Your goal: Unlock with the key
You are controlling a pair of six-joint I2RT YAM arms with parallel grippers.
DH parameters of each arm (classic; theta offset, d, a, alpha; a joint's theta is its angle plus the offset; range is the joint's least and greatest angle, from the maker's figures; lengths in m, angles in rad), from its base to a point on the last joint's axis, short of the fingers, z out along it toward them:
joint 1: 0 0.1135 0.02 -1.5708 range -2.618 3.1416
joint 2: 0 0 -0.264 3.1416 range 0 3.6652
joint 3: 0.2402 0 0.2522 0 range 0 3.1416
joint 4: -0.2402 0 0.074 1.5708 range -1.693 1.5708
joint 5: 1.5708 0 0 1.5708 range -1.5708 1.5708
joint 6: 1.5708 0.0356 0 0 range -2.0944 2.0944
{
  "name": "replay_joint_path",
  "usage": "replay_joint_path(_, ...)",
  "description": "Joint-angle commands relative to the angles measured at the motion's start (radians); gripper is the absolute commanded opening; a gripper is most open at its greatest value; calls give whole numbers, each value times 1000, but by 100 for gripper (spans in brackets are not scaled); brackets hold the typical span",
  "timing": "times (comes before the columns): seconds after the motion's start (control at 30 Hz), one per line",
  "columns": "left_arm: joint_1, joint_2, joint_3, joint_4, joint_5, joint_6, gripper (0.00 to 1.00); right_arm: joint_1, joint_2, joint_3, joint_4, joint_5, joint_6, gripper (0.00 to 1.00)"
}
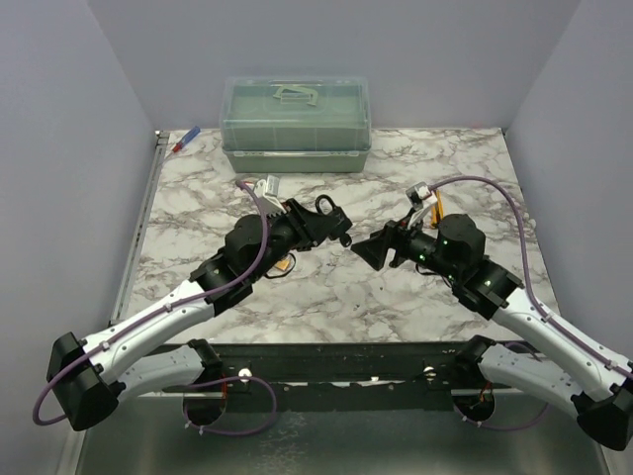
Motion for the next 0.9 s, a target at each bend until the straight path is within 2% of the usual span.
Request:
replay_joint_path(0.0,6,18,104,-5,-85,-33,0,5,36,45,-53,-14,-96,75)
replay_joint_path(0.23,5,51,135,-63,-124,-56,0,18,95,68,-29,-46,-121,75)
replay_joint_path(0.4,8,63,141,-63,-112,-56,0,23,117,82,-24,-45,-141,68)
replay_joint_path(0.87,9,90,150,-64,-80,-65,0,27,196,121,-22,-50,-167,63)
